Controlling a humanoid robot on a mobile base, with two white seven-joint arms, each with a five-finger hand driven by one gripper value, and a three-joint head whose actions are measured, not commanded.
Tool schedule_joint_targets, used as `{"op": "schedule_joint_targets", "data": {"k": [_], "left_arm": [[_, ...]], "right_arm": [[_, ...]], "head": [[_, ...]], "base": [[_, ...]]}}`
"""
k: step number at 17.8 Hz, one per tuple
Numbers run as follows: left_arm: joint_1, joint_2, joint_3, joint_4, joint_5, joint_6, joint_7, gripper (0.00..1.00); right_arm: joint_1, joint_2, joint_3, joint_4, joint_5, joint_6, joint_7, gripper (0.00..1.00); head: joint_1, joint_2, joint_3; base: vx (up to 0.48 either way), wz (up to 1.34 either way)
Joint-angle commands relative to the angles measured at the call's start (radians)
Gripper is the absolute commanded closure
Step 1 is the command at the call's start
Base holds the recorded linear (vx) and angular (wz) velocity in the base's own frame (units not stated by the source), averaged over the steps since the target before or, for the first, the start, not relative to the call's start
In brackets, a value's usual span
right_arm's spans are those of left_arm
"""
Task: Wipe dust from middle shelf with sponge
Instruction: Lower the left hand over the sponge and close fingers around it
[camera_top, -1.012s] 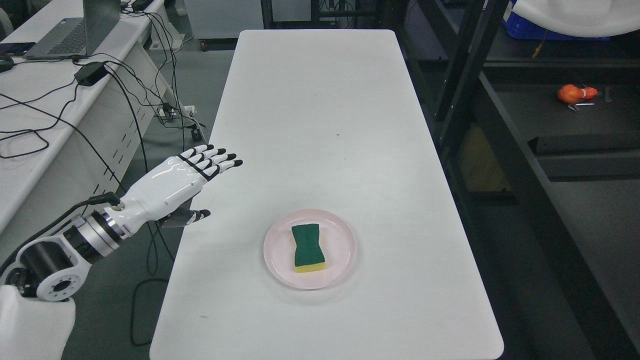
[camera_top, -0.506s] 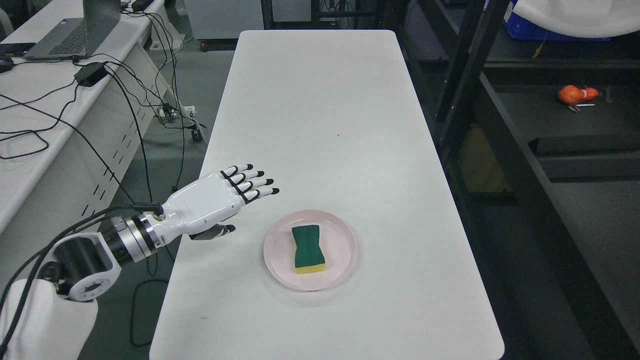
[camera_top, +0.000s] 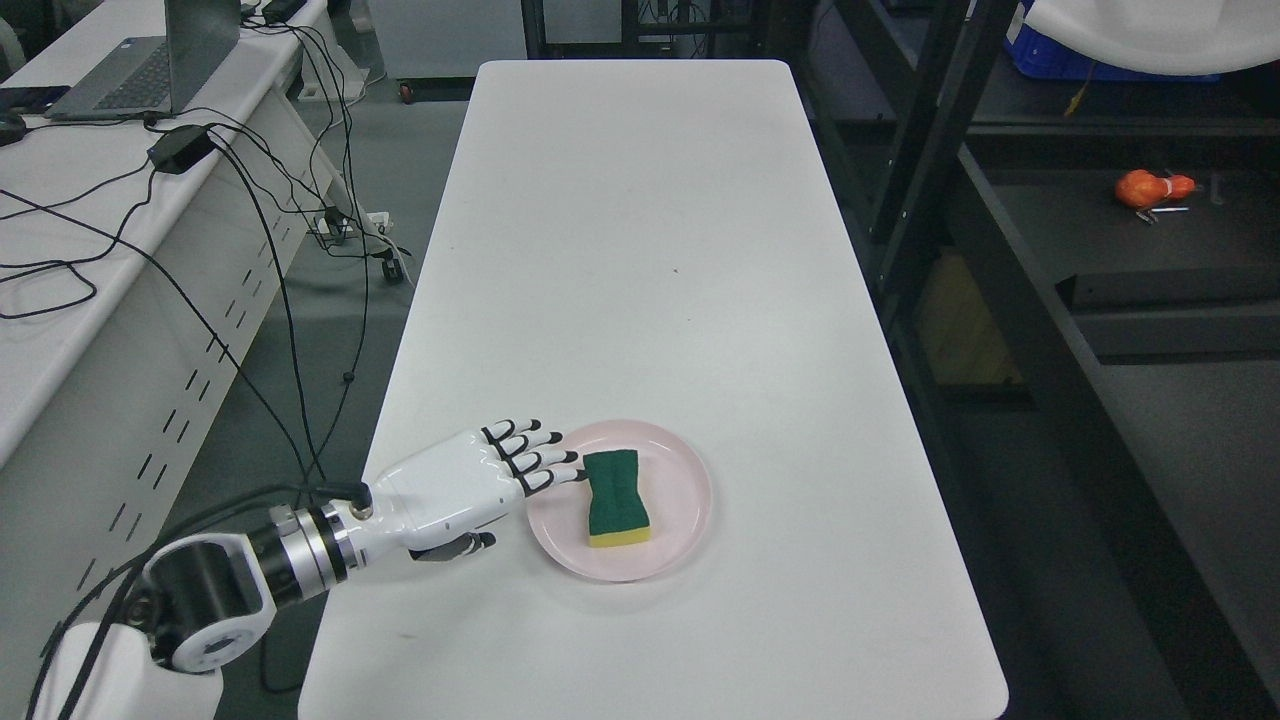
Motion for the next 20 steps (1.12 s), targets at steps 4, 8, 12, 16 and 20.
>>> {"op": "schedule_joint_targets", "data": {"k": [4, 8, 12, 16, 20], "left_arm": [[0.019, -0.06, 0.134, -0.079, 0.006, 0.001, -0.006, 0.11], [-0.027, -0.218, 0.044, -0.08, -0.009, 0.001, -0.138, 0.11], [-0.089, -0.337, 0.019, -0.054, -0.156, 0.001, -0.152, 0.11], [-0.1, -0.337, 0.022, -0.033, -0.262, 0.001, -0.152, 0.12], [-0.1, -0.337, 0.017, -0.023, -0.285, 0.001, -0.152, 0.13]], "right_arm": [[0.0, -0.017, 0.0, -0.017, 0.0, 0.073, 0.0, 0.0], [0.0, -0.017, 0.0, -0.017, 0.0, 0.073, 0.0, 0.0], [0.0, -0.017, 0.0, -0.017, 0.0, 0.073, 0.0, 0.0], [0.0, -0.017, 0.0, -0.017, 0.0, 0.074, 0.0, 0.0], [0.0, -0.017, 0.0, -0.017, 0.0, 0.073, 0.0, 0.0]], "head": [[0.0, 0.0, 0.0], [0.0, 0.0, 0.0], [0.0, 0.0, 0.0], [0.0, 0.0, 0.0], [0.0, 0.0, 0.0]], "base": [[0.0, 0.0], [0.0, 0.0], [0.0, 0.0], [0.0, 0.0], [0.012, 0.0]]}}
